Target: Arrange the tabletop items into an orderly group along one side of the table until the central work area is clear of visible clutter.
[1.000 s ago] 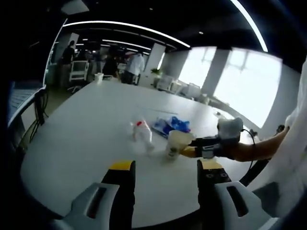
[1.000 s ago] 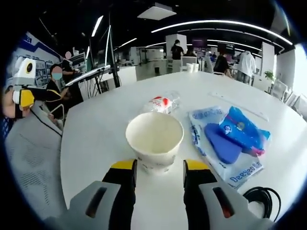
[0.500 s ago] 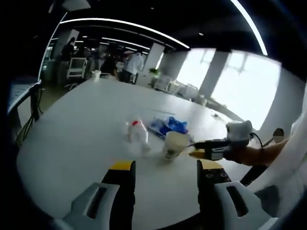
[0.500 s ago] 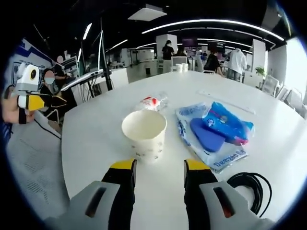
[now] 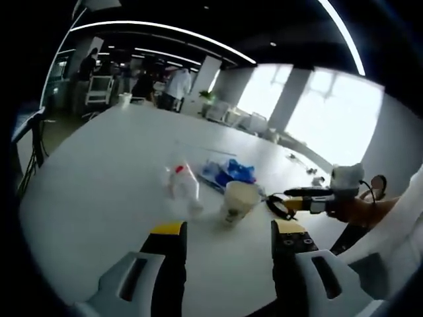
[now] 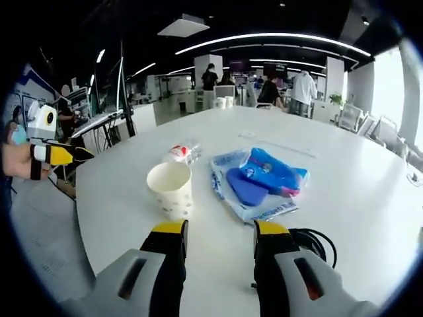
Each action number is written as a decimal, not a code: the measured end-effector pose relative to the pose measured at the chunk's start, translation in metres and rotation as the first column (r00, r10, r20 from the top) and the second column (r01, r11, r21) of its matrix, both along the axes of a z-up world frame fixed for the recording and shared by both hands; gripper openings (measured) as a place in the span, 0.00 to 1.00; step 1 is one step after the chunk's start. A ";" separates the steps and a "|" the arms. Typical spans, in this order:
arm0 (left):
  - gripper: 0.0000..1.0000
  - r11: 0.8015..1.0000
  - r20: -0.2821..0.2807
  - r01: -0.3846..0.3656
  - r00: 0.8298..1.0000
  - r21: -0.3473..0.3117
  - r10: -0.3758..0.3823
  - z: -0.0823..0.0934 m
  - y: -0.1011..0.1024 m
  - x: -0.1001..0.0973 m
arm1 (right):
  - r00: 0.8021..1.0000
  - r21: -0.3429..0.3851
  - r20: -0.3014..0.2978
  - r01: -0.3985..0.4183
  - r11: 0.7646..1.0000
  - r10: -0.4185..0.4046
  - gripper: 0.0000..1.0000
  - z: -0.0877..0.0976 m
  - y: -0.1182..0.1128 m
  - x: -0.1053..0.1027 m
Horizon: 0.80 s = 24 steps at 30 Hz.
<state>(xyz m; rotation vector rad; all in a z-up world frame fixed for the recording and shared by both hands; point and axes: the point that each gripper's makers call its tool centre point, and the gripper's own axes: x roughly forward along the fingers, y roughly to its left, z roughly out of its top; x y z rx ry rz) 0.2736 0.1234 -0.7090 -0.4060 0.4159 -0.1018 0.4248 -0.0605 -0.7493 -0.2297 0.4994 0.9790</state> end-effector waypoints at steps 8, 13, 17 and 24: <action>0.47 0.999 0.005 0.006 1.000 -0.038 -0.006 -0.002 0.002 0.017 | 0.996 0.009 0.012 0.093 0.996 -0.093 0.36 0.009 -0.034 0.002; 0.46 0.998 0.006 0.007 1.000 -0.060 -0.006 -0.005 0.003 0.025 | 0.989 0.007 0.022 0.144 0.990 -0.144 0.36 0.012 -0.055 0.002; 0.46 0.997 0.014 0.029 1.000 -0.072 -0.028 -0.005 -0.003 0.034 | 0.979 0.002 0.015 0.201 0.980 -0.201 0.36 0.009 -0.077 -0.002; 0.46 0.995 0.012 0.065 0.998 -0.073 -0.064 -0.006 -0.011 0.045 | 0.965 -0.001 0.019 0.263 0.965 -0.263 0.36 0.011 -0.100 -0.007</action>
